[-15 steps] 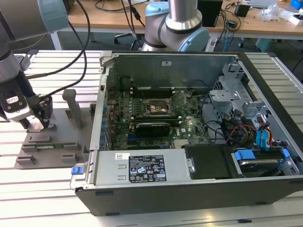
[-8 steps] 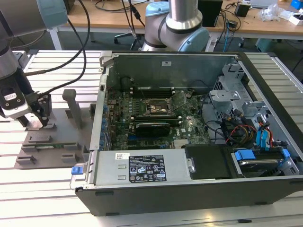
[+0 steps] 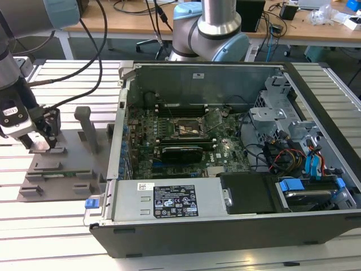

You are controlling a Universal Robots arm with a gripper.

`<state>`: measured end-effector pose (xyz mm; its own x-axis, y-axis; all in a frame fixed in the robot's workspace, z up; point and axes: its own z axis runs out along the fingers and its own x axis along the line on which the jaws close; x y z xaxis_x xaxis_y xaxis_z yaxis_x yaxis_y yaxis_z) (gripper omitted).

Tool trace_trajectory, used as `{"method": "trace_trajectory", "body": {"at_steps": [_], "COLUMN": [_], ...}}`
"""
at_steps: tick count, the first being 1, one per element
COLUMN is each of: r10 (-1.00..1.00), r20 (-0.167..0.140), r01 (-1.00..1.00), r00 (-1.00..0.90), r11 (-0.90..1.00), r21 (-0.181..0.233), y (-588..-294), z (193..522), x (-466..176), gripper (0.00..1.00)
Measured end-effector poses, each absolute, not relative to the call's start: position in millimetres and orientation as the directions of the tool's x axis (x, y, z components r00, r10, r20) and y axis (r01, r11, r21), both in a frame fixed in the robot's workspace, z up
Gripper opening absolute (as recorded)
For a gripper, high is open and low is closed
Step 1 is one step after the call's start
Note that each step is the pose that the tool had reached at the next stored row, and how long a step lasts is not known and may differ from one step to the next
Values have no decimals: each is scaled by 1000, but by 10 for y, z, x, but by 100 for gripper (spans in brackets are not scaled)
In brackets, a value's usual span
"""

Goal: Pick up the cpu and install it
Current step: 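Pick up the cpu and move it towards the insertion slot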

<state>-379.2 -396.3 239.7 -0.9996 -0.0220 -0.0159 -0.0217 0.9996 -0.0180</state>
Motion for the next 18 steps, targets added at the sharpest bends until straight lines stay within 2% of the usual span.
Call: {"method": "trace_trajectory", "body": {"at_steps": [18], "r10": [-22], "r20": [-16], "r01": [-22], "r00": [-1000], "r11": [1000], "r21": [-18], "y": [-3963], "z": [2673], "x": [-3792], "gripper": [55]}}
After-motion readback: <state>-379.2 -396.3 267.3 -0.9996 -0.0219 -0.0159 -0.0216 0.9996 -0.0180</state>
